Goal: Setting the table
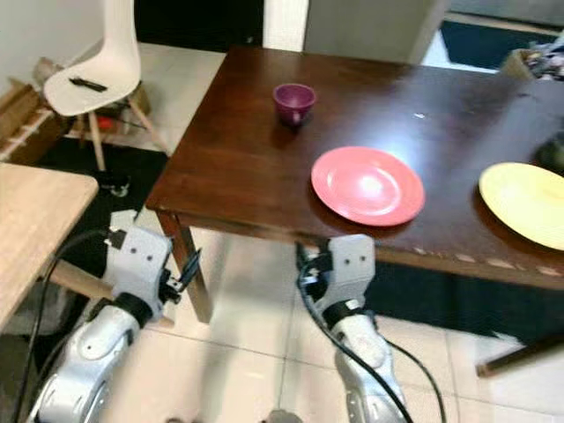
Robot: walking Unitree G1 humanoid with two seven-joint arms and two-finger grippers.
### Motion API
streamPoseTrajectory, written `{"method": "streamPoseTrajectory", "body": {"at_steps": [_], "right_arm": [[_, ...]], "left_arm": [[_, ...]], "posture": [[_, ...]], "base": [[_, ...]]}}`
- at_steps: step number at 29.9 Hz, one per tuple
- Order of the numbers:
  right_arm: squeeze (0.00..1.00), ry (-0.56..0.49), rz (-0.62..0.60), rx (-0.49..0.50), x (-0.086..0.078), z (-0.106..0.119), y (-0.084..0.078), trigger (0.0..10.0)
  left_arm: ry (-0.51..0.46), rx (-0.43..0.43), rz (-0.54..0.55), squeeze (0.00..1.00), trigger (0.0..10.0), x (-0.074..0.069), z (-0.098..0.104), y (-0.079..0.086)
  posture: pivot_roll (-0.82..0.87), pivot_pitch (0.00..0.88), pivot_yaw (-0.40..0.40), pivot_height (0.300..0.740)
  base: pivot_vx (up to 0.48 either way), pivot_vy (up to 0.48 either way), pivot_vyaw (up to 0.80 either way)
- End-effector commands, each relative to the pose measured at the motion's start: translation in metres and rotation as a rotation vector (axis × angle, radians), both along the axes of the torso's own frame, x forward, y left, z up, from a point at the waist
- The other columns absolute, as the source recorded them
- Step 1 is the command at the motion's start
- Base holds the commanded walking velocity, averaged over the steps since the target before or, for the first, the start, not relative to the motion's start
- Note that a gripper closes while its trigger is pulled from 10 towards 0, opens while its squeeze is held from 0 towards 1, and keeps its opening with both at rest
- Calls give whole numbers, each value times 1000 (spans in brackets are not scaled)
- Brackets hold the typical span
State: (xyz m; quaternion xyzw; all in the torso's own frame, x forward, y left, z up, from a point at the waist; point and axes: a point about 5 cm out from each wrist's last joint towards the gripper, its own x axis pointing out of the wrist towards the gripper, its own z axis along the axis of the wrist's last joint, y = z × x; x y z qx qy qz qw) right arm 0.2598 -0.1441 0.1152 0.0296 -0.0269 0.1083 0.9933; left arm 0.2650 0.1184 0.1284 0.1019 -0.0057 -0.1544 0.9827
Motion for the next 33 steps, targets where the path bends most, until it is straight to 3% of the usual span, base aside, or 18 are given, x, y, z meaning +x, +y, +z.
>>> {"method": "streamPoseTrajectory", "body": {"at_steps": [1, 33], "right_arm": [[0, 15, 16, 13, -2, -4, 6, 10000], [0, 16, 12, 29, -2, -3, 6, 10000]], "left_arm": [[28, 11, 18, 0, 10000, -3, -6, 6], [33, 11, 14, 0, 10000, -3, -7, 6]], "posture": [[-123, 41, 36, 740], [-121, 44, 36, 740]], "base": [[-375, 0, 0], [-378, 0, 0]]}}
